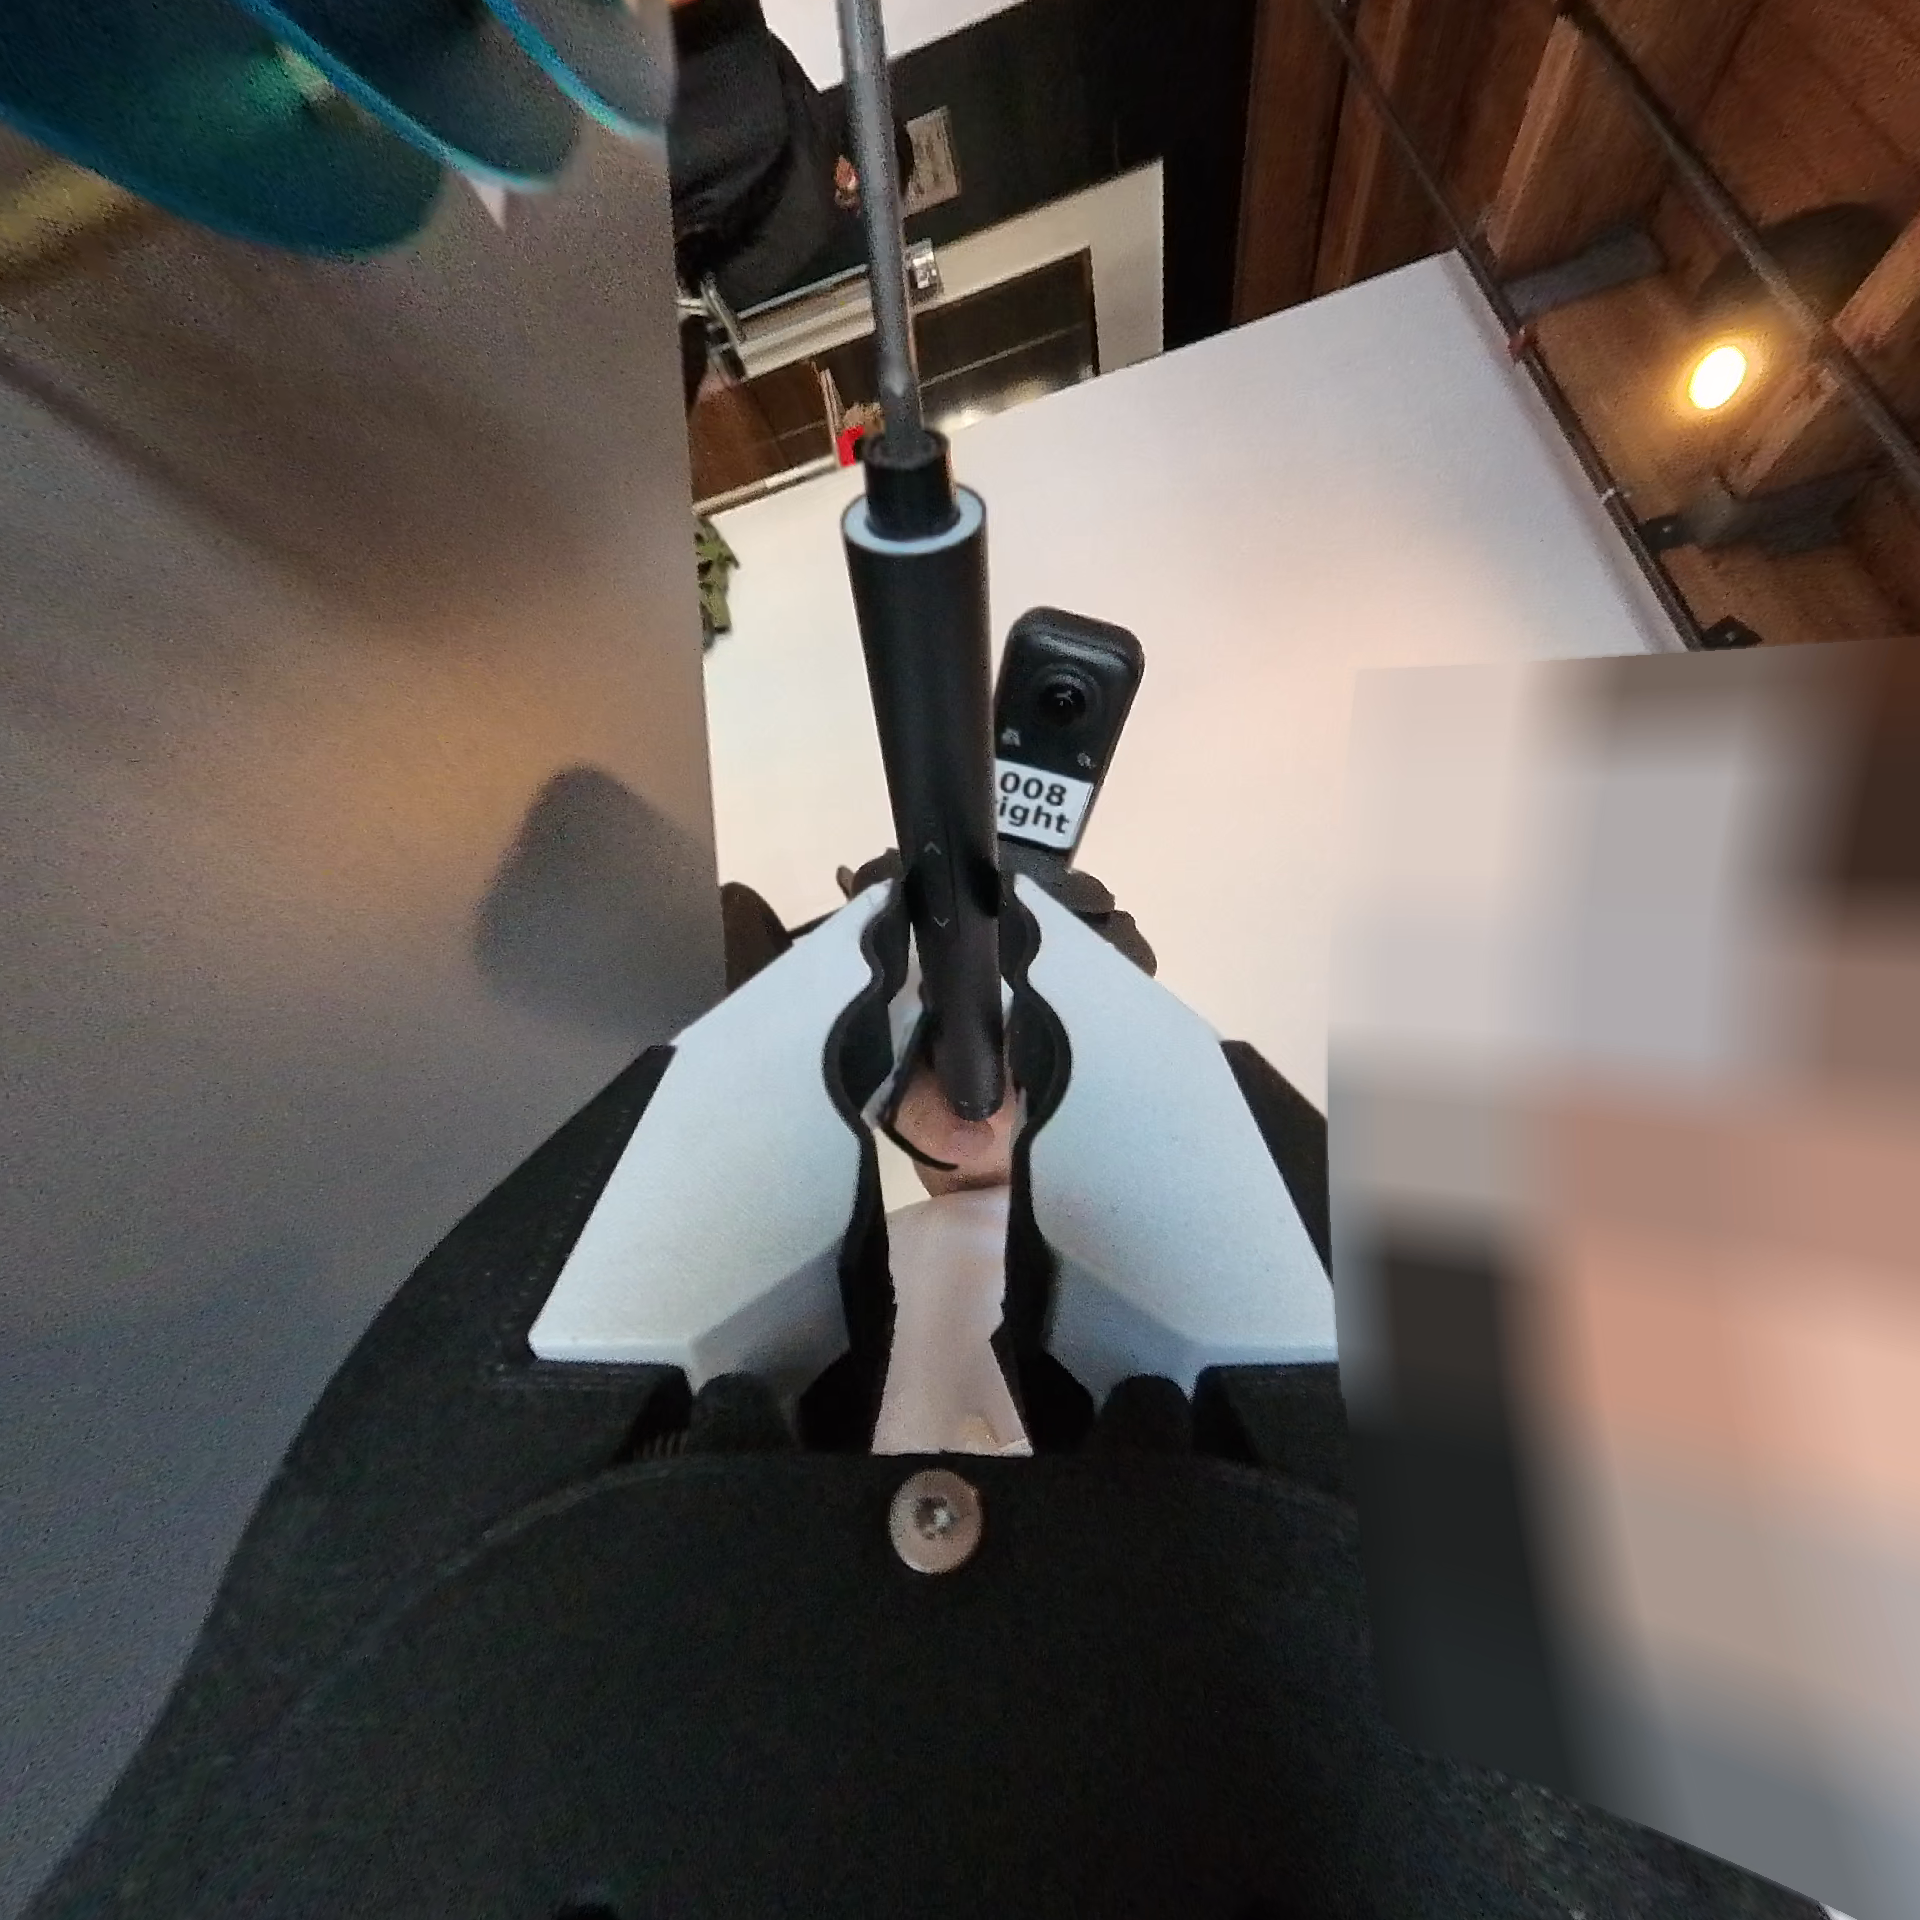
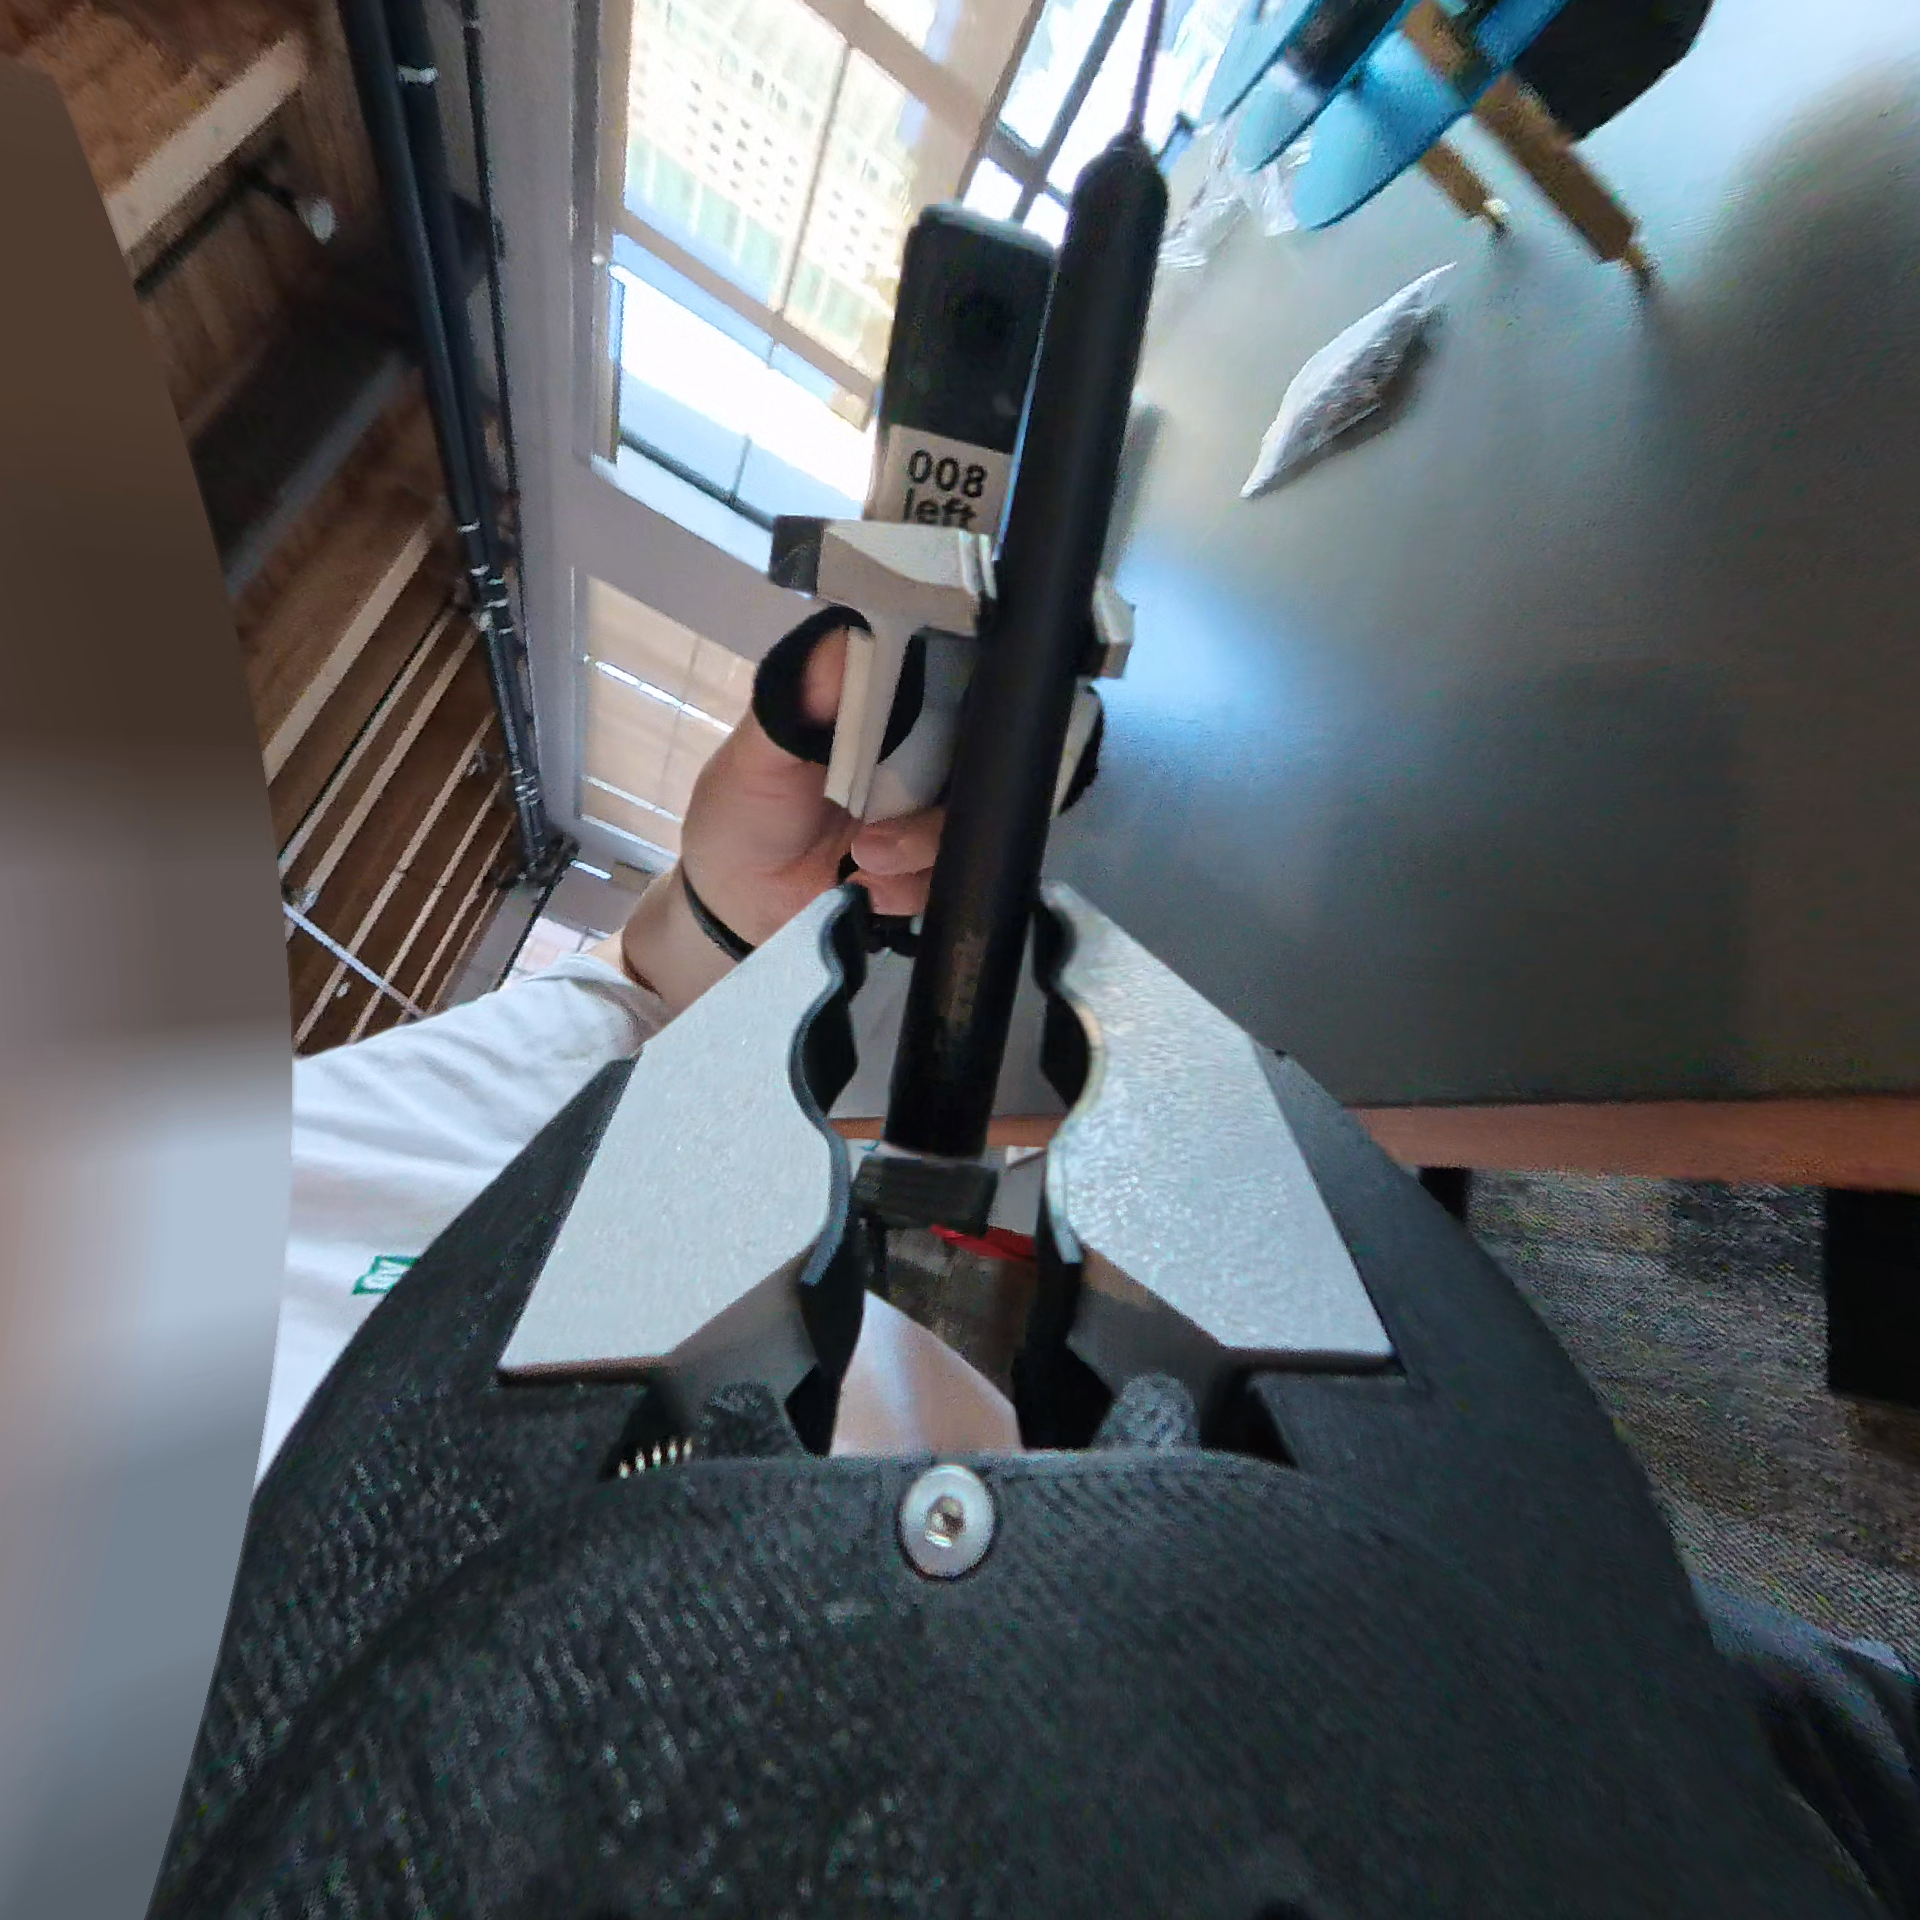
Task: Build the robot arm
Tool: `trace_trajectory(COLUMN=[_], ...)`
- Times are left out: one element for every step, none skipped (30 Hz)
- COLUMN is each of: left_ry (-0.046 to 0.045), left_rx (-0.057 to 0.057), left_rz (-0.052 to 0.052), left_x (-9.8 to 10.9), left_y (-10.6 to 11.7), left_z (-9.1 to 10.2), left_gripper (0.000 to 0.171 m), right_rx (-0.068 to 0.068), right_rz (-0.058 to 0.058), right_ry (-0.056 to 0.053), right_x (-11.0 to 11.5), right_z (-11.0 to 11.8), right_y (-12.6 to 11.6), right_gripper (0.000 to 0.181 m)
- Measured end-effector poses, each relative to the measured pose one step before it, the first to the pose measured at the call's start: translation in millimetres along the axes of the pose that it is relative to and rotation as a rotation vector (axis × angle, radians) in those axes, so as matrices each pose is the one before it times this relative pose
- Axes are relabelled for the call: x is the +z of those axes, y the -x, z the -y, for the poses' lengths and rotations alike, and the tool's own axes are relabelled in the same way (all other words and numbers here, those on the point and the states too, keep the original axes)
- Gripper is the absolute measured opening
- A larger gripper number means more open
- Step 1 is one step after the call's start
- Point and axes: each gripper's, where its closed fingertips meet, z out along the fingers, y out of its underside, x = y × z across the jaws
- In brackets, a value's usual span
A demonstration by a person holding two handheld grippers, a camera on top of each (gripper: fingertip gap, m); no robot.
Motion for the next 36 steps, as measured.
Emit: trace_trajectory(left_ry=[0.00545,0.00200,0.00897,-0.00250,0.00974,0.02033,0.02552,0.02109,0.01743,0.01384,0.00609,0.00204,0.00864,0.01666,0.02612,0.02663,0.03041,0.03771,0.03339,0.01342,0.01779,0.01846,0.00593,-0.00962,-0.01737,-0.01354,-0.01024,-0.01713,-0.00509,-0.00339,-0.00726,-0.00291,-0.00448,-0.00424,-0.00632,-0.00639], left_rx=[0.0016,0.0020,0.0084,0.0161,0.0213,0.0286,0.0370,0.0552,0.0660,0.0688,0.0647,0.0704,0.0923,0.1253,0.1446,0.1527,0.1325,0.0794,0.0404,0.0498,0.0505,0.0291,0.0048,0.0014,0.0054,-0.0121,-0.0335,-0.0356,-0.0251,-0.0167,-0.0053,-0.0050,-0.0135,-0.0154,-0.0161,-0.0181], left_rz=[-0.0039,0.0007,0.0028,0.0009,0.0043,-0.0040,-0.0104,0.0009,0.0263,0.0308,0.0224,0.0241,0.0567,0.0985,0.1178,0.0787,0.0352,0.0158,-0.0073,-0.0112,0.0293,0.0016,-0.0431,-0.0302,-0.0136,-0.0157,-0.0154,-0.0235,-0.0120,-0.0017,0.0159,0.0199,0.0243,0.0308,0.0329,0.0372], left_x=[1.95,1.80,1.66,0.31,-0.34,-0.71,-1.58,-3.11,-4.96,-6.68,-8.49,-10.61,-13.14,-14.32,-13.14,-8.62,-3.38,0.74,3.53,5.19,5.83,6.30,5.86,5.06,4.02,3.06,2.54,2.13,2.07,1.53,0.80,0.39,0.25,0.56,0.85,1.04], left_y=[-1.96,-0.98,-0.33,-0.59,-0.13,-2.01,-4.46,-4.35,-1.19,-0.13,-0.67,0.64,7.87,18.29,26.58,25.71,21.35,18.71,12.20,6.45,8.61,2.25,-5.31,-3.32,-0.30,0.51,1.52,-0.40,-0.28,-1.04,-0.32,-0.75,-0.94,-1.17,-1.54,-1.50], left_z=[-1.96,-1.51,-2.07,0.54,0.21,-0.35,-0.70,0.03,1.05,2.58,4.10,5.99,7.61,9.36,9.19,7.48,3.01,-2.06,-2.98,-1.51,-3.09,-3.18,-1.23,1.42,2.74,2.55,2.36,2.91,0.21,-0.05,0.40,-0.29,0.25,0.35,0.59,0.57], left_gripper=[0.015,0.015,0.015,0.015,0.015,0.015,0.014,0.015,0.018,0.024,0.028,0.030,0.032,0.045,0.063,0.071,0.078,0.089,0.093,0.097,0.108,0.116,0.118,0.118,0.118,0.119,0.120,0.119,0.119,0.117,0.118,0.118,0.118,0.118,0.118,0.118], right_rx=[-0.0001,-0.0110,-0.0104,-0.0135,-0.0223,-0.0220,-0.0221,-0.0197,-0.0142,-0.0220,-0.0291,-0.0314,-0.0245,-0.0242,-0.0312,-0.0269,-0.0165,-0.0165,-0.0203,-0.0222,-0.0227,-0.0195,-0.0121,-0.0039,0.0050,0.0127,0.0134,0.0088,0.0024,-0.0015,-0.0007,0.0028,0.0048,0.0032,0.0013,0.0001], right_rz=[0.0059,-0.0066,-0.0074,-0.0196,-0.0293,-0.0195,-0.0004,0.0105,-0.0016,-0.0129,-0.0131,-0.0170,-0.0254,-0.0245,-0.0159,-0.0116,-0.0209,-0.0307,-0.0410,-0.0407,-0.0327,-0.0262,-0.0210,-0.0157,-0.0082,0.0015,0.0075,0.0041,-0.0027,-0.0061,-0.0064,-0.0021,0.0011,-0.0021,-0.0050,-0.0047], right_ry=[-0.0007,0.0036,0.0093,0.0126,0.0093,0.0098,0.0037,-0.0032,-0.0011,-0.0028,-0.0030,-0.0019,0.0043,0.0024,-0.0065,-0.0084,-0.0077,-0.0062,-0.0083,-0.0060,-0.0040,-0.0030,-0.0041,-0.0046,-0.0019,-0.0014,-0.0032,-0.0050,-0.0037,-0.0004,0.0009,0.0026,0.0058,0.0085,0.0098,0.0089], right_x=[2.87,2.52,1.88,1.53,1.18,0.40,-0.02,0.03,0.41,0.74,0.63,0.16,-1.03,-2.50,-3.91,-5.36,-6.11,-6.27,-6.14,-5.89,-5.35,-5.00,-4.24,-3.34,-2.37,-1.42,-0.85,-0.62,-0.69,-0.92,-1.05,-1.33,-1.67,-2.01,-2.43,-2.78], right_z=[-0.08,-0.22,-0.57,-1.10,-0.68,-0.49,0.18,1.07,1.00,1.28,1.62,1.79,1.44,1.98,3.17,3.85,4.40,4.27,4.51,3.88,2.99,2.01,1.25,0.44,-0.47,-0.83,-0.93,-0.71,-0.84,-1.07,-1.04,-1.06,-1.21,-1.27,-1.03,-0.46], right_y=[1.32,-0.44,0.06,-1.30,-2.36,-0.67,2.02,3.62,1.89,-0.32,-0.81,-1.66,-2.97,-2.79,-1.31,-0.93,-2.82,-4.56,-5.66,-5.00,-3.80,-3.01,-2.78,-2.87,-2.79,-1.89,-1.30,-1.51,-2.33,-3.04,-3.22,-3.05,-3.02,-3.98,-4.80,-5.04], right_gripper=[0.025,0.022,0.017,0.015,0.015,0.014,0.013,0.013,0.013,0.013,0.013,0.013,0.013,0.013,0.013,0.012,0.013,0.012,0.013,0.013,0.012,0.012,0.013,0.013,0.013,0.013,0.013,0.013,0.013,0.013,0.013,0.013,0.013,0.013,0.013,0.013])
